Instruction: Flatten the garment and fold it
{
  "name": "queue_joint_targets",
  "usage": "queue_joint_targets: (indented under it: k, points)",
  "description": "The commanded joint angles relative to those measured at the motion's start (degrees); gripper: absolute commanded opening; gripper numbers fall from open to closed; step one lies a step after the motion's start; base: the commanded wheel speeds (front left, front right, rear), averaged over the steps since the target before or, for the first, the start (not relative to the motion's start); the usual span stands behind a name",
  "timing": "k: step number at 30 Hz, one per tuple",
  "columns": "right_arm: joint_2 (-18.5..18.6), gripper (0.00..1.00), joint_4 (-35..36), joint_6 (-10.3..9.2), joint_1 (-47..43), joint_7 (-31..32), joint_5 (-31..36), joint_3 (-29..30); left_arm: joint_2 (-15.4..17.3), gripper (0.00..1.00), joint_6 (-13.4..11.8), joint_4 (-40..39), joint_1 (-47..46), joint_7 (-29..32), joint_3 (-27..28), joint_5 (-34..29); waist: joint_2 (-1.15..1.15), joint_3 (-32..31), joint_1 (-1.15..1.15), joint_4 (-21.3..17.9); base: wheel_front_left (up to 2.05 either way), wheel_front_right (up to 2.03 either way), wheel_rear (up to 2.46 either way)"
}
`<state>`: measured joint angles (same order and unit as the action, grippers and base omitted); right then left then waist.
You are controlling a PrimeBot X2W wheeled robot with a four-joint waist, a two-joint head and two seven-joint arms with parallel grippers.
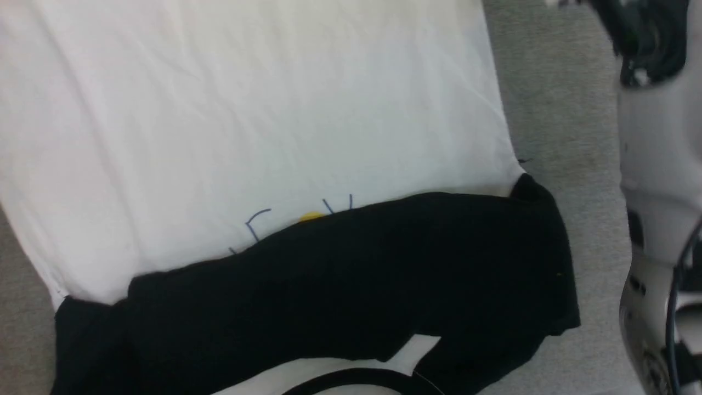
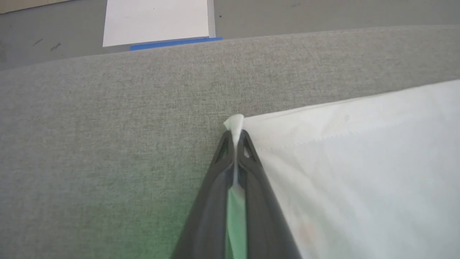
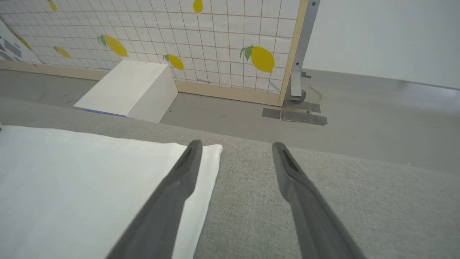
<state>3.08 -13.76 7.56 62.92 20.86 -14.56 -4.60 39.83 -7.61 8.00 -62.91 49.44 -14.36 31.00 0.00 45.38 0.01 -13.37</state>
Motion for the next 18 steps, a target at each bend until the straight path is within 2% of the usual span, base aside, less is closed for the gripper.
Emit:
queue_joint_targets:
  k: [1,4,7,13,14,15,16,17,18]
  points:
    - [-0.2,1.0,-3.3,-0.08,2.9,2.2,-0.4,0.1,-1.8,0.0,0.8,1.0,0.1,-0.4,-1.4,0.2,0.0,0.7,-0.01,2.4,0.0,0.0,0.0]
    - [-0.2,1.0,-10.4,-0.08,8.3,6.9,0.8,0.6,-3.3,0.0,1.8,1.1,-1.5,-2.4,-2.5,-0.1,0.0,1.1,-0.01,4.5,0.0,0.0,0.0]
    - [-0.2,1.0,-15.9,-0.08,12.6,10.8,4.5,0.9,-4.6,0.0,2.8,1.2,-3.2,-4.3,-3.5,-0.6,0.0,1.7,-0.01,6.2,0.0,0.0,0.0]
    - [-0.2,1.0,-22.4,-0.08,17.6,18.6,9.8,2.9,-6.8,0.0,4.4,1.3,-5.9,-6.4,-5.4,-1.1,0.0,2.5,-0.01,9.3,0.0,0.0,0.0]
    - [-0.2,0.91,-23.0,-0.08,18.0,19.6,10.6,3.4,-7.2,0.0,4.6,1.3,-6.1,-6.6,-5.6,-1.0,0.0,2.6,-0.01,9.7,0.0,0.0,0.0]
    - [-0.2,0.5,-23.6,-0.08,18.4,20.8,11.5,3.9,-7.5,0.0,4.8,1.4,-6.4,-6.9,-5.9,-1.1,0.0,2.7,-0.01,10.0,0.0,0.0,0.0]
    - [-0.2,0.29,-24.0,-0.08,18.7,22.0,12.4,4.2,-7.6,0.0,5.0,1.5,-6.7,-7.1,-6.2,-1.1,0.0,2.8,-0.01,10.2,0.0,0.0,0.0]
    - [-0.2,0.02,-24.4,-0.08,18.9,23.5,13.6,4.3,-7.8,0.0,5.2,1.7,-6.9,-7.3,-6.3,-1.1,0.0,2.9,-0.01,10.3,0.0,0.0,0.0]
    - [-0.2,0.0,-24.5,-0.08,19.1,24.5,14.6,4.5,-8.0,0.0,5.2,1.8,-7.1,-7.5,-6.4,-1.1,0.0,2.9,-0.01,10.4,0.0,0.0,0.0]
